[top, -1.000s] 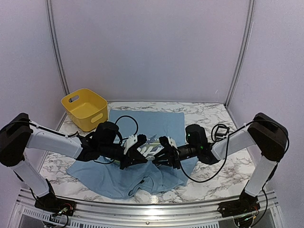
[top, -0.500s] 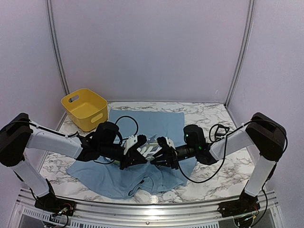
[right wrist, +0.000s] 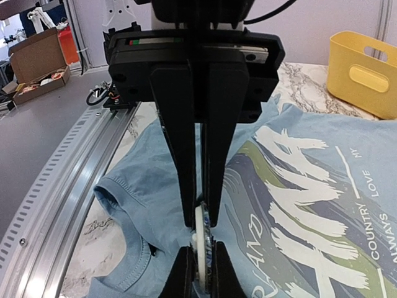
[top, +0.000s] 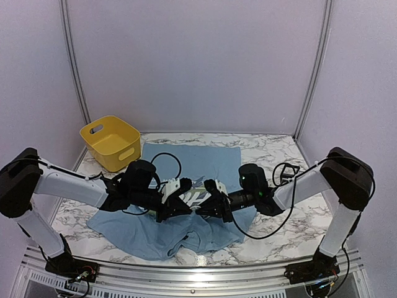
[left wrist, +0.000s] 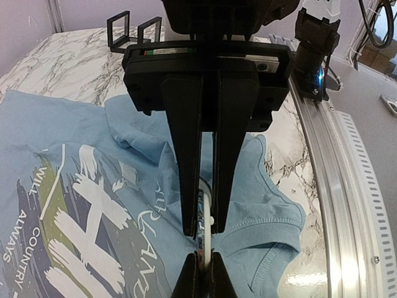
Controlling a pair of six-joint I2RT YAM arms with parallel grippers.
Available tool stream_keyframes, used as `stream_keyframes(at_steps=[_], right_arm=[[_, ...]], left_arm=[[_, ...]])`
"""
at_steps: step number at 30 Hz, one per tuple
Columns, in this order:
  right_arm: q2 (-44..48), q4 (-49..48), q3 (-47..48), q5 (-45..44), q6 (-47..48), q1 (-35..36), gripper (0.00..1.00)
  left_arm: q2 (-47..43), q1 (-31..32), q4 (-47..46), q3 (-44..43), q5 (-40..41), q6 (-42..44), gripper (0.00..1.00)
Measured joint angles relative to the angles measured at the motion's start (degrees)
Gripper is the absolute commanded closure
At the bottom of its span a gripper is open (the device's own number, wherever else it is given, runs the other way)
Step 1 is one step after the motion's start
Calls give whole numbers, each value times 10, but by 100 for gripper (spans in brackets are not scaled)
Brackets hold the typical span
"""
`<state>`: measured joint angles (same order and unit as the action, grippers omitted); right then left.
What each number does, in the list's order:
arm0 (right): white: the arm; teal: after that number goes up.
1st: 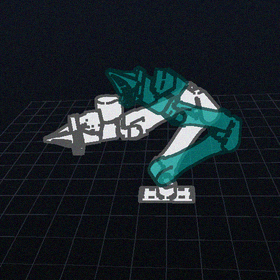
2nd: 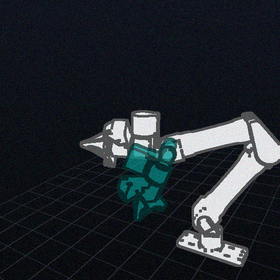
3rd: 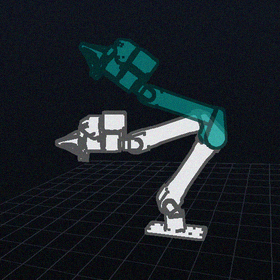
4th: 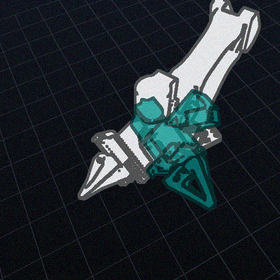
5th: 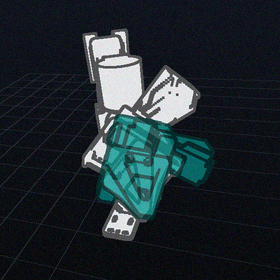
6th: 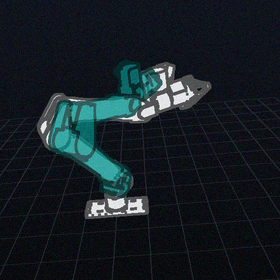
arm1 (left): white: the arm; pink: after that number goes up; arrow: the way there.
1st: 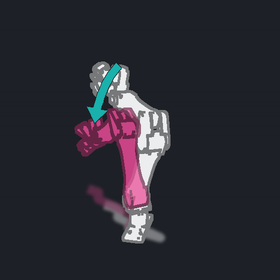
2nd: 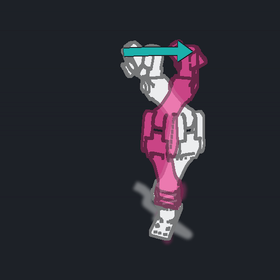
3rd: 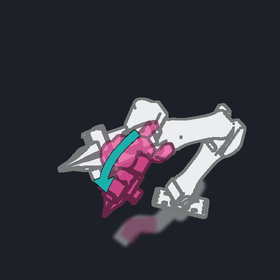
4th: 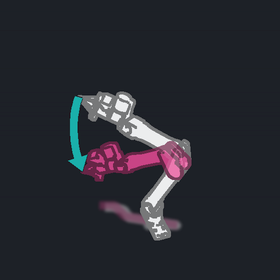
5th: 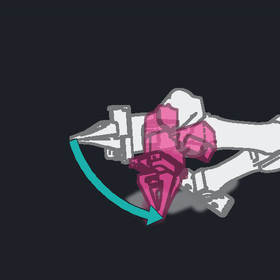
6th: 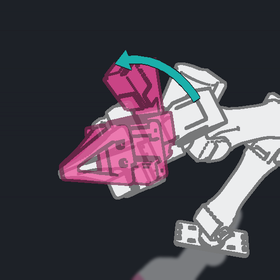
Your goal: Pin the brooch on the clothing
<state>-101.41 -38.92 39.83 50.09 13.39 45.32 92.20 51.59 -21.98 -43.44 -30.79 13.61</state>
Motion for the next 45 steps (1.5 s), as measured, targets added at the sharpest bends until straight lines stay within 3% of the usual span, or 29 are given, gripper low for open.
stream_keyframes(at_steps=[9,21,41,45], right_arm=[[-10,30,16,-68,-11,17,100],[-10,17,18,-67,-78,7,100],[-9,-99,-36,-42,-169,-8,87],[-7,-98,-37,-42,-168,-9,76]], left_arm=[[0,1,21,0,32,8,100],[-8,2,18,2,54,9,100],[-15,16,4,2,52,7,100],[-16,16,4,2,51,8,100]])
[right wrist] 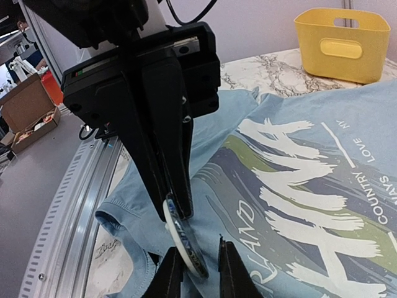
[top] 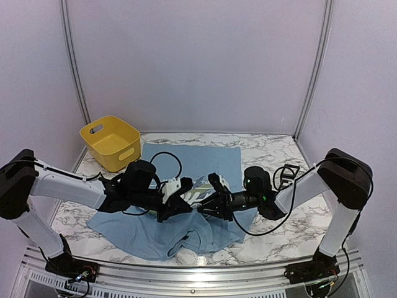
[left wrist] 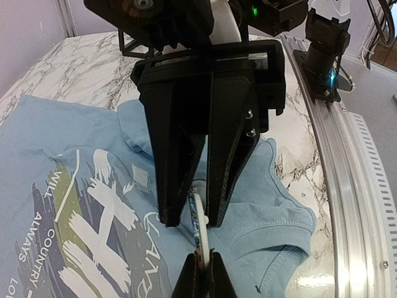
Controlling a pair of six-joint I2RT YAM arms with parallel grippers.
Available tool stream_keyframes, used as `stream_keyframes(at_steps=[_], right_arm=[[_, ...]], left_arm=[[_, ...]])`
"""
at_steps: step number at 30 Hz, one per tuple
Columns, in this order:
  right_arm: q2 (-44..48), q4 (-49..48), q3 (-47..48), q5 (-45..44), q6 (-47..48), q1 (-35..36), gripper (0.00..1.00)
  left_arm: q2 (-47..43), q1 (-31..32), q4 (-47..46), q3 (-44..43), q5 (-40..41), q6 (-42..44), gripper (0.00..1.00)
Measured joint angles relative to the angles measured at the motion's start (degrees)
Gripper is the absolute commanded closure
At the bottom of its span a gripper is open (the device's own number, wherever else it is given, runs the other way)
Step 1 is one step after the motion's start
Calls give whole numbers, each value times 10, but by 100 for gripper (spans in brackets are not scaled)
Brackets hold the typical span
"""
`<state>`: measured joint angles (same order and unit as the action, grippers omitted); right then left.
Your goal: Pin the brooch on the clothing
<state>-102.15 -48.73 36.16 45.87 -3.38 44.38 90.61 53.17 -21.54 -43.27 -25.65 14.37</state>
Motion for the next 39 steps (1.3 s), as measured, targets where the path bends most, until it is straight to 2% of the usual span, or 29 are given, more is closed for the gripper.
stream_keyframes(at_steps=[2,5,8,11,14,16,18,19,23,24,25,27,30,34,39], right_arm=[[4,9,0,0,7,-2,68],[19,31,0,0,27,-6,62],[54,58,-4,0,51,-13,61],[96,79,-12,-18,69,-20,62],[135,114,-17,-83,80,-23,62],[152,144,-17,-141,80,-23,62],[165,178,-17,-197,77,-23,62],[170,191,-17,-217,74,-23,62],[203,245,-24,-316,50,-24,62],[212,261,-25,-338,43,-25,63],[217,272,-26,-355,37,-25,65],[226,308,-26,-402,15,-25,70],[231,364,-26,-463,-20,-25,85],[230,426,-28,-515,-74,-26,100],[212,483,-36,-541,-143,-20,100]], left_arm=[[-1,1,1,0,-2,0,100],[-3,2,1,0,-2,2,100],[-3,6,3,0,11,12,100],[0,20,7,0,65,45,100],[9,50,11,0,135,90,96],[17,74,13,1,186,124,80],[23,97,15,5,233,165,55],[25,110,19,8,256,186,46],[28,151,46,17,334,252,31],[28,160,56,17,350,262,7],[27,167,66,17,363,270,2],[23,176,87,16,381,276,1],[10,177,131,5,398,267,1],[-44,177,171,-3,403,243,1],[-135,163,192,0,378,175,2]])
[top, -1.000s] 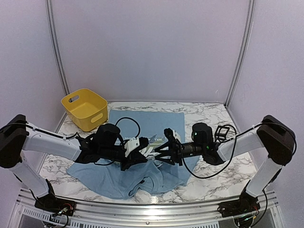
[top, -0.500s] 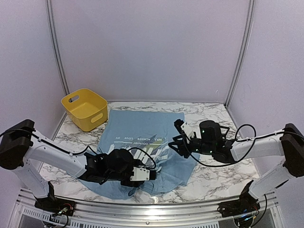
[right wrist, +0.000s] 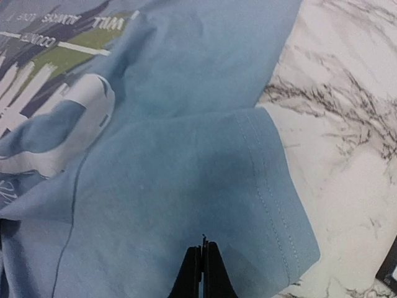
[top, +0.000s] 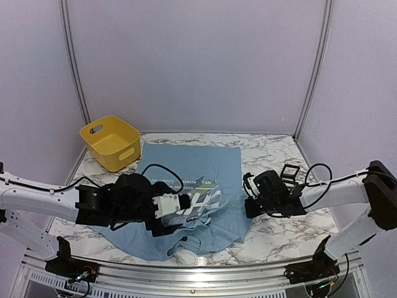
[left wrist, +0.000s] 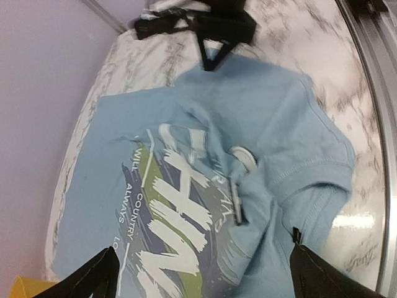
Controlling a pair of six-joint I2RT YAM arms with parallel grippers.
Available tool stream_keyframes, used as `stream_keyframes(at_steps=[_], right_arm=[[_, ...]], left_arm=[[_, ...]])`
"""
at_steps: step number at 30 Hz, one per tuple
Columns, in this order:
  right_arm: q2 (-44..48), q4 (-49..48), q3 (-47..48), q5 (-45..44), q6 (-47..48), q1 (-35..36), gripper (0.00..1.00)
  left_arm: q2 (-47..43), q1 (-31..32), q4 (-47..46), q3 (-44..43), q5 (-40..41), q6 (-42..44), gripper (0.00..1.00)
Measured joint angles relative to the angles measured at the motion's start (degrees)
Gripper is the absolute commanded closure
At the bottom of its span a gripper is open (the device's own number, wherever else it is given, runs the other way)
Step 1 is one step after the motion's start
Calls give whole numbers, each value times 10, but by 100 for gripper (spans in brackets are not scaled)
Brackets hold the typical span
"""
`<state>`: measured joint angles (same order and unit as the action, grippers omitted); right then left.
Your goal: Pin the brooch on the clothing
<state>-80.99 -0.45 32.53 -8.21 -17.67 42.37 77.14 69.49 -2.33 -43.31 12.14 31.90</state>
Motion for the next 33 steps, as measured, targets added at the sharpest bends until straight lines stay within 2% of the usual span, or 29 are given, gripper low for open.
stream_keyframes(at_steps=[1,3,5,7,10,13,18,21,24,26,29,33], right_arm=[[-7,16,-1,-6,-16,2,100],[-17,40,-4,-18,-44,5,100],[-18,58,-7,-35,-81,8,100],[-12,76,-7,-51,-114,8,100],[14,123,-14,-76,-170,8,100],[61,192,-29,-87,-217,8,100],[162,320,-46,-85,-270,8,100],[175,362,-15,-82,-262,4,100],[127,358,68,-77,-213,-14,100],[60,310,137,-57,-156,-42,100],[-69,233,237,-17,-74,-89,100],[-280,182,409,23,11,-136,100]], left_arm=[[-16,-15,-6,4,-7,-28,7],[-34,-67,-19,14,-13,-100,29],[-28,-137,-21,17,0,-188,39],[0,-198,-13,17,24,-269,42],[36,-233,15,33,43,-368,44],[28,-233,45,72,44,-443,44],[-71,-229,111,125,31,-542,59],[-126,-200,121,128,19,-575,62],[-124,-147,121,122,5,-591,64],[-96,-123,123,122,-12,-601,65],[-59,-119,136,129,-27,-617,65],[-75,-116,154,159,-33,-650,64]])
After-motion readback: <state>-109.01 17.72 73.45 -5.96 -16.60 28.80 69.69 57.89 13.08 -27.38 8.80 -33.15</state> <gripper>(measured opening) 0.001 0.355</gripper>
